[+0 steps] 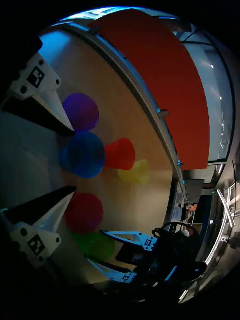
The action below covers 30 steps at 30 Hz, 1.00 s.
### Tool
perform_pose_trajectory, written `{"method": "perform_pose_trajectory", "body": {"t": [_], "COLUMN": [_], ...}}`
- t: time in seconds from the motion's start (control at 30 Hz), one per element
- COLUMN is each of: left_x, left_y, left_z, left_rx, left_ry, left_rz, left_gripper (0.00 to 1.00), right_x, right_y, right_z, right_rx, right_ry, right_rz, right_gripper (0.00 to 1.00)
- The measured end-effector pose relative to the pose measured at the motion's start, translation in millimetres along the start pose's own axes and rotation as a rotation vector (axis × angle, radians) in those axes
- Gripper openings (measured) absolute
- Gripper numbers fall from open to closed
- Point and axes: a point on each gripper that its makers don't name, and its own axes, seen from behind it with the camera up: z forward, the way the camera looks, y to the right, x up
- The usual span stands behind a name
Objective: Pour water
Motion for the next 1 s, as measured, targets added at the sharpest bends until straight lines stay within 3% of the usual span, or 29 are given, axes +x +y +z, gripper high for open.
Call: {"method": "perform_pose_trajectory", "body": {"t": [1.0], "left_x": [4.1], "left_y": [-9.1], "left_z": [26.7], "left_rx": [0.005], "left_ry": [0.022], "left_rz": [-0.034], "left_gripper": [0.92], "right_x": [-3.0], "right_y": [0.3], "right_z": [-4.5], "right_rx": [0.008], "right_ry": [-0.007], "right_rz": [-0.002], "right_gripper": [0.92]}}
